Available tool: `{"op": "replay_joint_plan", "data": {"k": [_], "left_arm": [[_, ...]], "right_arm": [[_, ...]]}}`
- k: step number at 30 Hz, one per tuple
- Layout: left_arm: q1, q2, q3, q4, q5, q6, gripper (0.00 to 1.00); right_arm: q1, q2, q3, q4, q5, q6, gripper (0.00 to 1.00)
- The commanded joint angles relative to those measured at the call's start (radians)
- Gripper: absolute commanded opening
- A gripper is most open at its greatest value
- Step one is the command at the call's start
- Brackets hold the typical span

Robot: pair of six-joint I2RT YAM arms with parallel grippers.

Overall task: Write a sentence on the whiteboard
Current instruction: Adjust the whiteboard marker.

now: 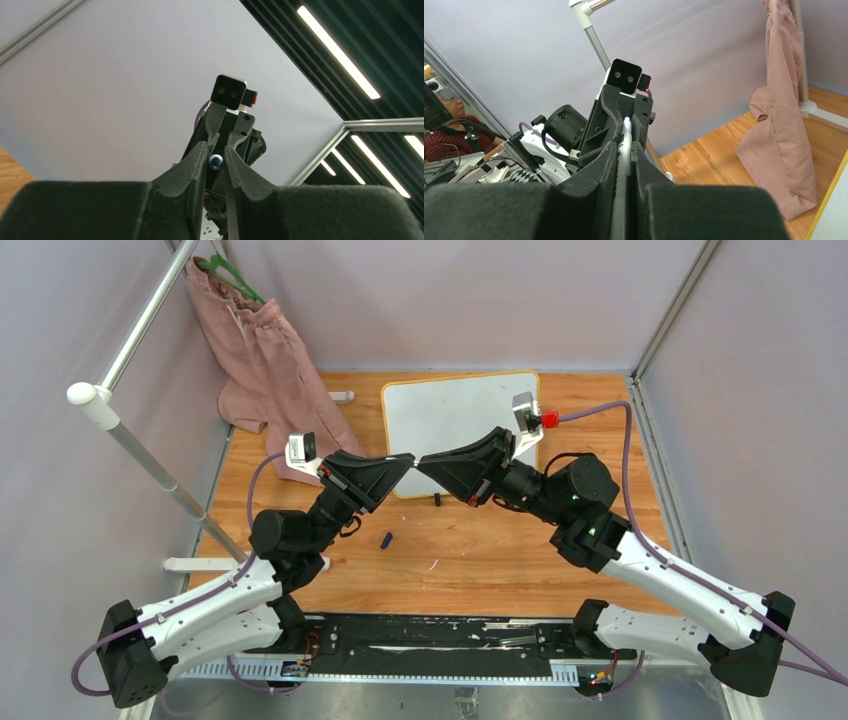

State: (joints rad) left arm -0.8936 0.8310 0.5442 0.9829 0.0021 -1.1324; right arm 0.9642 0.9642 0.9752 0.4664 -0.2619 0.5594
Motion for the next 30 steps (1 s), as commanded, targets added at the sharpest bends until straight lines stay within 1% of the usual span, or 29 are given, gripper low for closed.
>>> {"op": "replay_joint_plan", "data": {"k": [1, 2, 4, 6, 9, 13, 14, 17, 19, 21, 24, 30], "left_arm": [[-0.01, -0.012, 0.013, -0.034, -0.033, 0.025, 0.27], [-0.01, -0.017, 0.008, -0.033, -0.038, 0.025, 0.24], [-0.01, -0.019, 0.007, -0.031, -0.04, 0.026, 0.14], [-0.01, -0.018, 0.006, -0.027, -0.039, 0.026, 0.06], [-0.011, -0.018, 0.008, -0.022, -0.039, 0.024, 0.0], [-0.01, -0.022, 0.008, -0.023, -0.037, 0.023, 0.0], [-0.01, -0.022, 0.008, -0.023, -0.036, 0.025, 0.0], [-0.01, -0.021, 0.007, -0.024, -0.036, 0.024, 0.0], [-0.01, -0.021, 0.006, -0.025, -0.034, 0.025, 0.0], [-0.011, -0.023, 0.008, -0.032, -0.033, 0.027, 0.0], [-0.01, -0.027, 0.008, -0.045, -0.033, 0.028, 0.0], [-0.01, -0.024, 0.01, -0.047, -0.033, 0.025, 0.0]], "right_arm": [[-0.001, -0.034, 0.023, 0.005, -0.016, -0.021, 0.0], [-0.001, -0.038, 0.021, 0.002, -0.018, -0.022, 0.0], [0.0, -0.04, 0.018, 0.0, -0.02, -0.022, 0.0], [0.0, -0.042, 0.016, -0.004, -0.023, -0.023, 0.0], [-0.001, -0.043, 0.016, -0.005, -0.028, -0.026, 0.0], [-0.001, -0.042, 0.02, -0.016, -0.034, -0.019, 0.0], [0.0, -0.041, 0.02, -0.018, -0.033, -0.016, 0.03], [-0.001, -0.042, 0.02, -0.021, -0.025, -0.009, 0.23], [0.0, -0.045, 0.019, -0.023, -0.016, -0.008, 0.31], [-0.001, -0.048, 0.022, -0.025, -0.009, -0.006, 0.36], [-0.001, -0.047, 0.024, -0.026, -0.006, -0.007, 0.39], [-0.001, -0.036, 0.031, -0.029, -0.027, 0.0, 0.38]]}}
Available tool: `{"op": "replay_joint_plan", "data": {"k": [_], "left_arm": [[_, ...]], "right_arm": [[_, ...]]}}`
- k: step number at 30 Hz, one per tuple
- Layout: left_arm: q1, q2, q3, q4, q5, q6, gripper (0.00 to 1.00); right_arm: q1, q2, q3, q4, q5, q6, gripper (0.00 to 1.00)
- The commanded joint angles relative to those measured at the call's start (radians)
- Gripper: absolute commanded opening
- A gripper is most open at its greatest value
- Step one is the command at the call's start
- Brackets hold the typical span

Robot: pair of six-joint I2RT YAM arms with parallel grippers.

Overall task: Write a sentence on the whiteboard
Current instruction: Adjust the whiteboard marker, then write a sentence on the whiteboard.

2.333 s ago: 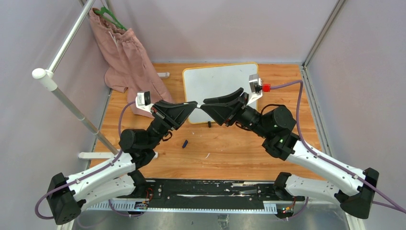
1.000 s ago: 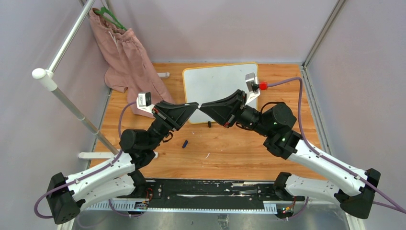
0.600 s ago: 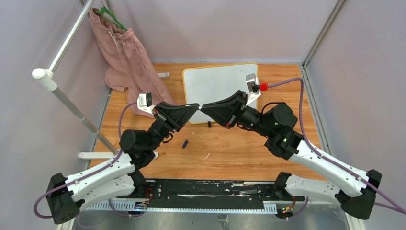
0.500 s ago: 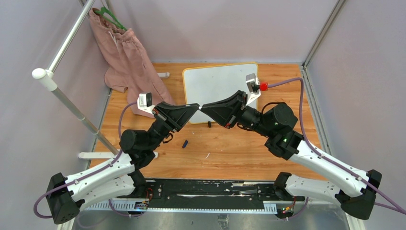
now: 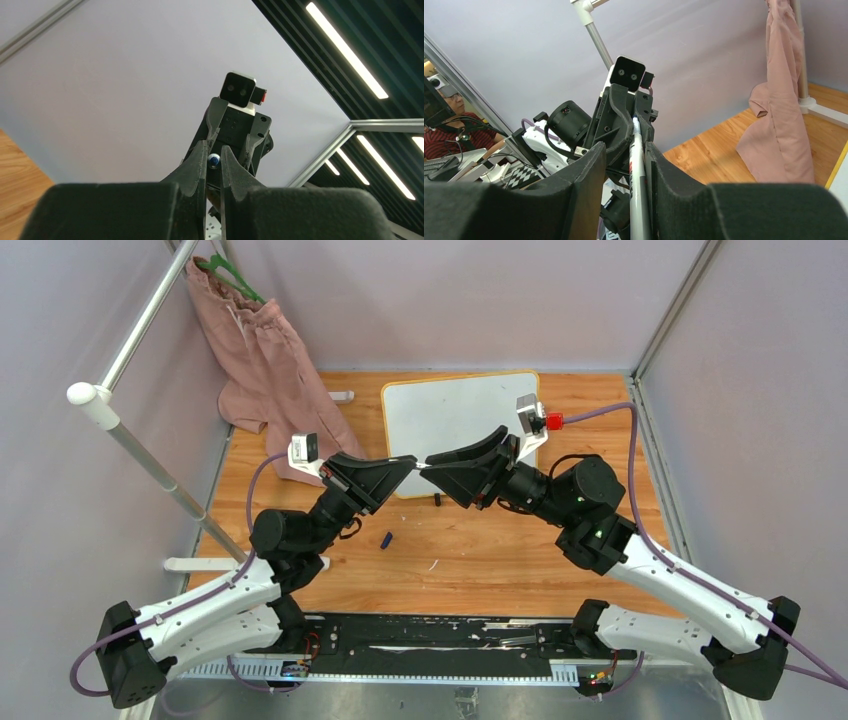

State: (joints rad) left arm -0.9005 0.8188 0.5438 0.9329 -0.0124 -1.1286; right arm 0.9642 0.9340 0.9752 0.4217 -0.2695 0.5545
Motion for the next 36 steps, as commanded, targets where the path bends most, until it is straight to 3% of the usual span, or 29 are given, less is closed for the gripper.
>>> {"op": "replay_joint_plan", "data": {"k": [1, 12, 20, 25, 26, 29, 31, 33, 36], "left_arm": [[-0.003, -0.012, 0.011, 0.003, -0.018, 0.022, 0.0], [-0.004, -0.006, 0.027, 0.004, -0.009, 0.021, 0.0], [-0.005, -0.005, 0.025, 0.004, -0.005, 0.022, 0.0], [-0.004, -0.005, 0.021, 0.004, -0.002, 0.025, 0.0], [-0.005, -0.004, 0.018, -0.001, -0.004, 0.027, 0.06], [-0.005, -0.033, 0.014, -0.099, -0.032, 0.051, 0.56], [-0.005, -0.098, 0.003, -0.21, -0.073, 0.104, 0.77], [-0.004, -0.166, -0.018, -0.323, -0.137, 0.186, 0.89], [-0.003, -0.267, -0.024, -0.519, -0.183, 0.355, 0.94]], "right_arm": [[-0.001, -0.004, 0.032, 0.011, -0.022, 0.006, 0.38], [-0.001, 0.021, 0.062, -0.037, -0.033, -0.002, 0.31], [-0.001, 0.03, 0.068, -0.038, -0.04, -0.001, 0.17], [-0.001, 0.03, 0.07, -0.046, -0.045, -0.005, 0.01], [-0.001, 0.028, 0.066, -0.047, -0.038, -0.008, 0.0], [-0.001, 0.0, 0.052, -0.075, 0.0, -0.041, 0.0], [-0.001, -0.039, 0.045, -0.139, 0.047, -0.088, 0.0], [-0.001, -0.088, 0.033, -0.209, 0.109, -0.14, 0.0], [-0.001, -0.159, 0.017, -0.338, 0.216, -0.226, 0.0]]}}
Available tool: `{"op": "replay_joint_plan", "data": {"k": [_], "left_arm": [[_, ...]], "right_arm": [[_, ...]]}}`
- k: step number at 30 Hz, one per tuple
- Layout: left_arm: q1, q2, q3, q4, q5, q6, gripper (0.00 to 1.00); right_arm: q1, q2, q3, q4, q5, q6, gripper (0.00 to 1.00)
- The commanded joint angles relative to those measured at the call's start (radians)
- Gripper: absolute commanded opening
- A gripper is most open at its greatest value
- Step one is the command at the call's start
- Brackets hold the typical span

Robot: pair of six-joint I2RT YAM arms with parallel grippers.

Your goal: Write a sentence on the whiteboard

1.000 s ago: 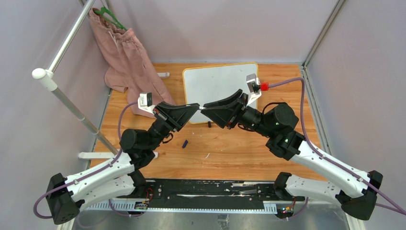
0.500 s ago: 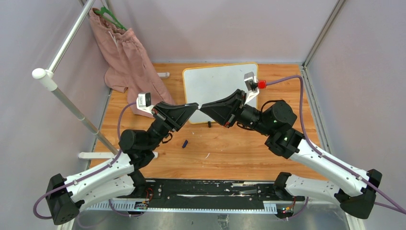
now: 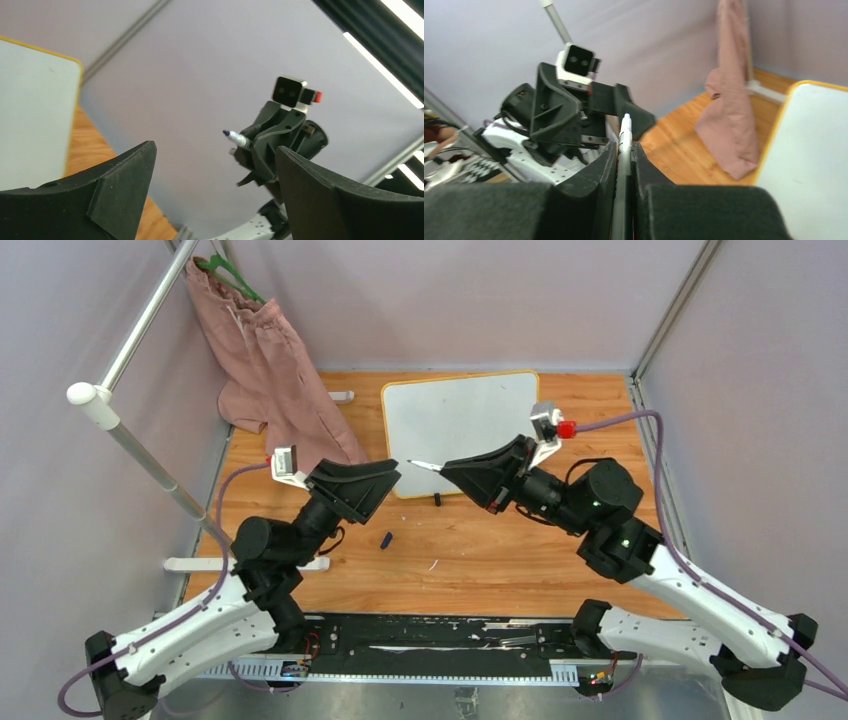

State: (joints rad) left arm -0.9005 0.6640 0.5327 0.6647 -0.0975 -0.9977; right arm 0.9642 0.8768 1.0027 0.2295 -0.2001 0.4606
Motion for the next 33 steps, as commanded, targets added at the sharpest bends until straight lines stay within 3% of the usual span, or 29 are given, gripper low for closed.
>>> {"op": "replay_joint_plan", "data": {"k": [1, 7, 11, 16, 24, 28, 33], "left_arm": [[-0.003, -0.137, -0.006, -0.328, -0.113, 0.283, 0.95], [0.017, -0.131, 0.131, -0.744, -0.249, 0.615, 1.0], [0.174, -0.049, 0.192, -0.832, -0.166, 0.627, 1.0], [0.386, 0.066, 0.184, -0.749, 0.083, 0.511, 1.0], [0.559, 0.262, 0.147, -0.513, 0.364, 0.424, 1.0], [0.617, 0.392, 0.176, -0.449, 0.422, 0.406, 0.97], [0.624, 0.496, 0.218, -0.409, 0.376, 0.449, 0.96]], "right_arm": [[-0.001, -0.124, -0.019, -0.184, 0.186, -0.159, 0.0], [0.0, -0.256, -0.137, -0.342, 0.48, -0.262, 0.0], [-0.001, -0.3, -0.213, -0.348, 0.545, -0.262, 0.0], [-0.001, -0.268, -0.244, -0.344, 0.541, -0.252, 0.0], [-0.001, -0.192, -0.28, -0.26, 0.506, -0.248, 0.0], [-0.001, -0.139, -0.297, -0.169, 0.562, -0.243, 0.0], [0.0, -0.092, -0.376, 0.041, 0.555, -0.3, 0.0]]}}
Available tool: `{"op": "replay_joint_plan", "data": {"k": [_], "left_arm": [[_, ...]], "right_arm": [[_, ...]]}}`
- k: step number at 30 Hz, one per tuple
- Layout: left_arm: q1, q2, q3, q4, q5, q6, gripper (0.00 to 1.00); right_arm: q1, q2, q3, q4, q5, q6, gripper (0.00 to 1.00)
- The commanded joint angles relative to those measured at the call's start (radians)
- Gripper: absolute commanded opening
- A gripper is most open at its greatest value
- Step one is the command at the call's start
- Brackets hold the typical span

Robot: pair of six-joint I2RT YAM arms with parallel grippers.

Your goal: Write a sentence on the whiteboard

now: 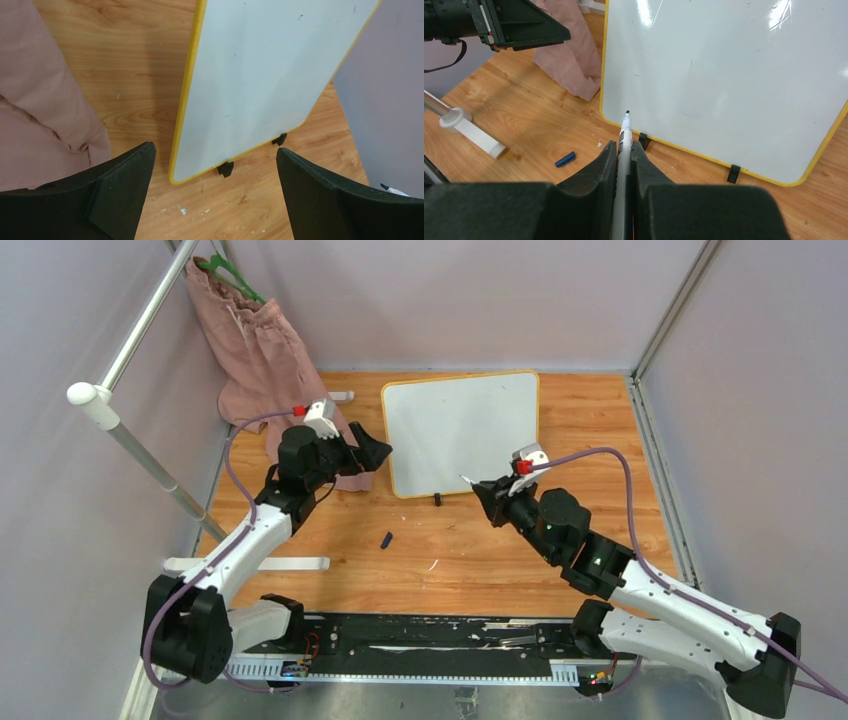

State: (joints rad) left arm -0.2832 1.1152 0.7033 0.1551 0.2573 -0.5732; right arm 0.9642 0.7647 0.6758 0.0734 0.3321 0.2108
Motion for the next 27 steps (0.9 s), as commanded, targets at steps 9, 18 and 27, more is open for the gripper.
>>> {"op": "replay_joint_plan", "data": {"k": [9, 18, 27], "left_arm": [[0.012, 0.104, 0.02, 0.333, 0.047, 0.174, 0.98], [0.156, 0.194, -0.033, 0.409, 0.162, -0.066, 0.99], [0.16, 0.341, -0.02, 0.594, 0.348, -0.148, 0.87]], "right_arm": [[-0.002, 0.114, 0.002, 0.172, 0.013, -0.105, 0.0], [-0.002, 0.222, 0.06, 0.236, -0.004, -0.169, 0.0], [-0.011, 0.379, 0.135, 0.331, -0.035, -0.171, 0.0]]}}
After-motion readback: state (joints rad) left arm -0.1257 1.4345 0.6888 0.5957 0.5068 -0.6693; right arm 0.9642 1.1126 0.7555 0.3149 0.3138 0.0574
